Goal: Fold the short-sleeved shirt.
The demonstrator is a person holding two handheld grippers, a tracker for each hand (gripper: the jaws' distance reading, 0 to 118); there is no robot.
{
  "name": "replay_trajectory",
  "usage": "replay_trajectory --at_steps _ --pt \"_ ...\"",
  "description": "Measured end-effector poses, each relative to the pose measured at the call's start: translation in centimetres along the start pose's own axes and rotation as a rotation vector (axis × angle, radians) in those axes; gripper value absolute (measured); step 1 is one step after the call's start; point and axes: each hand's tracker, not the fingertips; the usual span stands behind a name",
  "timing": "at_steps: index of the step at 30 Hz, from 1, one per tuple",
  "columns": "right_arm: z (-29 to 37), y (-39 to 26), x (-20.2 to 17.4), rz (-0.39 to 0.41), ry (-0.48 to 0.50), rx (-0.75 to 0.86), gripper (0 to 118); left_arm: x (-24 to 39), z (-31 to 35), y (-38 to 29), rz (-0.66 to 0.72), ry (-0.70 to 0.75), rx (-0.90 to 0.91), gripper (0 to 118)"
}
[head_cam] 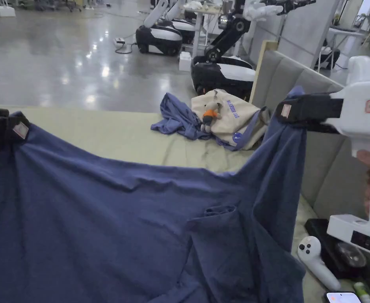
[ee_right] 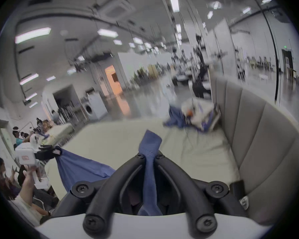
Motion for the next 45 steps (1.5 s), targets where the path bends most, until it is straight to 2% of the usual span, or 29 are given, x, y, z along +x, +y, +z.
replay_trajectory --at_steps 4,8,11,15,18,23,25,28,31,33,35,40,45 --pt "8.6 4.3 -3.9 0.093 0.05 0.17 5 1.5 8.5 2.9 -0.01 -0.004 0.197 5" --pt "14.7 5.8 -6.5 0.142 0.078 0.32 5 3.4 14.6 4.0 -0.068 0.06 0.372 5" --pt "16.4 6.6 -7.1 0.146 0.07 0.355 5 3.4 15.6 4.8 -0.033 0.01 0.407 5" --pt "16.0 7.4 -6.7 0.134 0.056 0.351 5 3.2 15.1 6.1 -0.051 0.033 0.422 5" --pt "15.2 7.5 -6.3 0.12 0.051 0.345 5 2.4 14.1 6.7 -0.01 0.021 0.434 5" --pt "11.5 9.4 -4.8 0.103 0.032 0.289 5 1.3 10.8 8.6 -0.013 0.055 0.404 5" --pt "8.5 11.4 -4.1 0.113 0.0 0.266 5 0.4 8.0 10.7 -0.02 0.08 0.36 5" --pt "3.7 15.9 -4.0 0.091 0.014 0.221 5 -1.1 3.7 14.9 -0.047 0.171 0.326 5" --pt "-0.7 21.3 -4.8 0.133 -0.034 0.203 5 -2.5 -0.2 20.0 -0.023 0.225 0.322 5" --pt "-3.4 24.7 -5.3 0.168 -0.032 0.205 5 -3.6 -2.5 23.4 -0.032 0.279 0.314 5" --pt "-6.2 28.2 -6.0 0.234 -0.099 0.208 5 -4.3 -4.8 27.3 -0.08 0.359 0.291 5" --pt "-12.4 33.3 -7.3 0.271 -0.115 0.222 5 -5.4 -9.0 33.7 -0.177 0.531 0.288 5" --pt "-17.6 35.3 -8.4 0.307 -0.149 0.225 5 -7.9 -11.4 36.0 -0.198 0.588 0.291 5"
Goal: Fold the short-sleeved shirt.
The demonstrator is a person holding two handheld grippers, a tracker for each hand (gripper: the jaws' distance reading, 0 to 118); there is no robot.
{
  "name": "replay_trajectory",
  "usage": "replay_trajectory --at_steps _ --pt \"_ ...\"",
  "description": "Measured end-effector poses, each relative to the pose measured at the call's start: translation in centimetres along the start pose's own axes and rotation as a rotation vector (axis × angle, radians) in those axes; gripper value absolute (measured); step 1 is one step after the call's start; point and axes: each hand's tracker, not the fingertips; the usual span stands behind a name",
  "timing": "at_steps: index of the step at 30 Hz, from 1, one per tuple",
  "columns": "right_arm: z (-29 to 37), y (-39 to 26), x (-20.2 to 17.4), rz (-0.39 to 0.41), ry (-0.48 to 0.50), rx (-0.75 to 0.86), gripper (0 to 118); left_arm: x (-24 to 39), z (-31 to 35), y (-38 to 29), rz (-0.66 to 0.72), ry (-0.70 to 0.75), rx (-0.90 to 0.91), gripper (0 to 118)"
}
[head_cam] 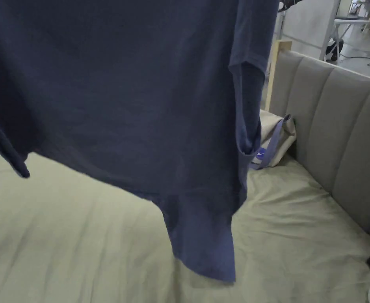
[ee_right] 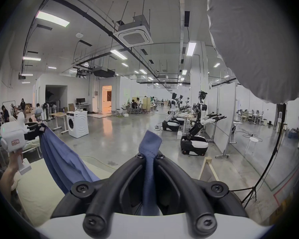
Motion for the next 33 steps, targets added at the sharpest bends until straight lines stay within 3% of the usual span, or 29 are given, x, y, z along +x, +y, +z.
replay_trajectory --at_steps 2,8,13,16,18,25,33 --pt "-1.2 0.2 -0.6 -0.021 0.01 0.021 5 -0.5 -0.6 0.1 0.022 0.025 0.005 5" --pt "-2.5 0.7 -3.0 0.018 0.051 0.035 5 -1.1 -0.9 -0.5 -0.028 0.019 -0.005 5" --pt "-2.5 -0.8 -3.5 0.007 0.088 0.017 5 -2.6 -0.1 -3.8 -0.029 0.027 -0.048 5" --pt "-1.9 -1.9 -4.5 0.046 0.094 -0.024 5 -4.4 0.7 -6.1 -0.021 0.025 -0.085 5" --pt "-1.0 -3.0 -4.9 0.022 0.125 -0.043 5 -5.8 1.7 -7.9 -0.002 0.018 -0.1 5" --pt "3.3 -8.5 -8.0 0.084 0.227 -0.16 5 -8.4 8.2 -15.1 0.006 -0.077 -0.186 5" --pt "11.5 -19.2 -11.2 0.078 0.368 -0.262 5 -8.4 19.5 -24.3 0.033 -0.288 -0.279 5"
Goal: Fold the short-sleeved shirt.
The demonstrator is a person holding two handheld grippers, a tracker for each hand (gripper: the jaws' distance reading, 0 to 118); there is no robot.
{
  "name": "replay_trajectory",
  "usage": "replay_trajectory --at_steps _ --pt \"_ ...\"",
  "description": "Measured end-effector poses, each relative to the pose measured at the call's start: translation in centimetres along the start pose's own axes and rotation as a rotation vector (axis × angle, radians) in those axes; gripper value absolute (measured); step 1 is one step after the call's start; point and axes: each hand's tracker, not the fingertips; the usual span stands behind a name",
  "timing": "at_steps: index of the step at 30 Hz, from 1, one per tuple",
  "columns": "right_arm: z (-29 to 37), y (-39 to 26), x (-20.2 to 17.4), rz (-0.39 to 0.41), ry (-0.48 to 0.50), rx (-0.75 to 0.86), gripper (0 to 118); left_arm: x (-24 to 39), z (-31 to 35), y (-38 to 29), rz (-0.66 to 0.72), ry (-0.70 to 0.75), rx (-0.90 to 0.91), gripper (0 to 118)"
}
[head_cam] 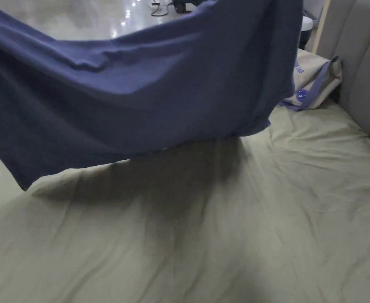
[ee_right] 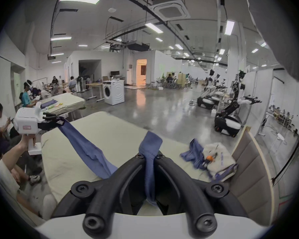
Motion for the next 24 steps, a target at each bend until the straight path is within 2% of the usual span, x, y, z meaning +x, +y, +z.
replay_trajectory --at_steps 1,3,8,10,11,13,15,18,19,22,24 --pt "0.6 -2.1 -0.9 -0.007 -0.004 0.004 5 0.5 1.1 -2.0 0.015 -0.013 0.003 5" --pt "1.7 -6.2 -2.2 -0.046 0.074 -0.012 5 1.6 2.7 -5.6 0.063 -0.079 -0.033 5" --pt "4.8 -17.0 -6.3 -0.09 0.102 -0.073 5 4.8 6.2 -14.0 0.049 -0.149 -0.111 5" --pt "5.8 -21.1 -7.6 -0.15 0.175 -0.115 5 5.7 7.0 -17.5 0.101 -0.186 -0.15 5" --pt "6.3 -23.3 -8.5 -0.168 0.153 -0.087 5 6.0 7.2 -19.5 0.121 -0.184 -0.174 5" --pt "6.8 -27.1 -9.3 -0.229 0.196 -0.129 5 6.5 7.7 -22.8 0.146 -0.16 -0.221 5" --pt "7.4 -30.8 -10.3 -0.232 0.18 -0.149 5 6.4 8.0 -26.2 0.179 -0.171 -0.266 5" --pt "7.9 -35.9 -10.9 -0.305 0.165 -0.22 5 6.1 8.5 -30.1 0.187 -0.148 -0.338 5" --pt "7.9 -37.5 -10.9 -0.338 0.192 -0.264 5 5.9 8.9 -31.4 0.218 -0.145 -0.359 5" --pt "9.0 -40.7 -12.3 -0.303 0.159 -0.291 5 5.4 9.7 -34.2 0.249 -0.135 -0.388 5" --pt "9.2 -43.0 -11.7 -0.337 0.162 -0.307 5 5.6 9.9 -35.5 0.267 -0.136 -0.415 5"
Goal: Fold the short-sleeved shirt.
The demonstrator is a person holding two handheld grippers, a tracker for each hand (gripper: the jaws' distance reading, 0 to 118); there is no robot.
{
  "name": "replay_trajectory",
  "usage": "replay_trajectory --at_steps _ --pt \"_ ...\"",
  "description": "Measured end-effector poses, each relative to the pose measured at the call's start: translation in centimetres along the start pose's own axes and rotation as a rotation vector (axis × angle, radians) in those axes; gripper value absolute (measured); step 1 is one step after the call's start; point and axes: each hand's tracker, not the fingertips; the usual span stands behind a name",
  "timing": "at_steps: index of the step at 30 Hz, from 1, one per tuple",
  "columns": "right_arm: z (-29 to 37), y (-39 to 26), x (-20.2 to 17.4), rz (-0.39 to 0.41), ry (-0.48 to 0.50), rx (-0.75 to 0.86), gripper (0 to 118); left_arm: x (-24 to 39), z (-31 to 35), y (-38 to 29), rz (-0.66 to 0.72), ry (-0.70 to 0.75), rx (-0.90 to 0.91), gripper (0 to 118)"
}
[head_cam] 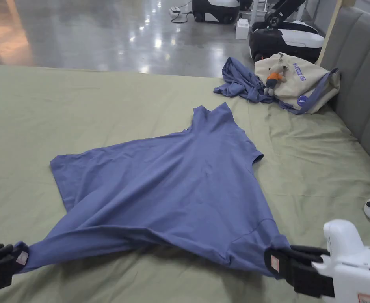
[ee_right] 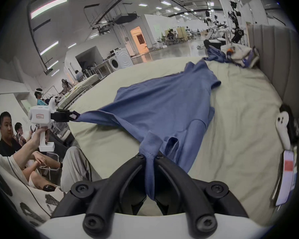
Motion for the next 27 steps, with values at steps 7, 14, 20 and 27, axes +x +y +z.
replay_trajectory --at_steps 7,14,20,27 --pt "1.0 -3.6 0.8 -0.057 -0.041 -0.005 5 -0.4 1.4 -2.5 -0.018 0.037 -0.034 5" --pt "3.4 -5.3 -0.3 -0.071 -0.072 0.01 5 3.8 7.6 -2.1 -0.305 0.192 0.013 5" --pt "3.5 -6.4 -1.3 -0.063 -0.085 -0.007 5 6.0 8.6 -2.3 -0.373 0.164 0.007 5" --pt "1.2 -8.2 -0.8 -0.032 -0.193 -0.059 9 4.5 3.0 -4.8 -0.242 0.104 -0.072 6"
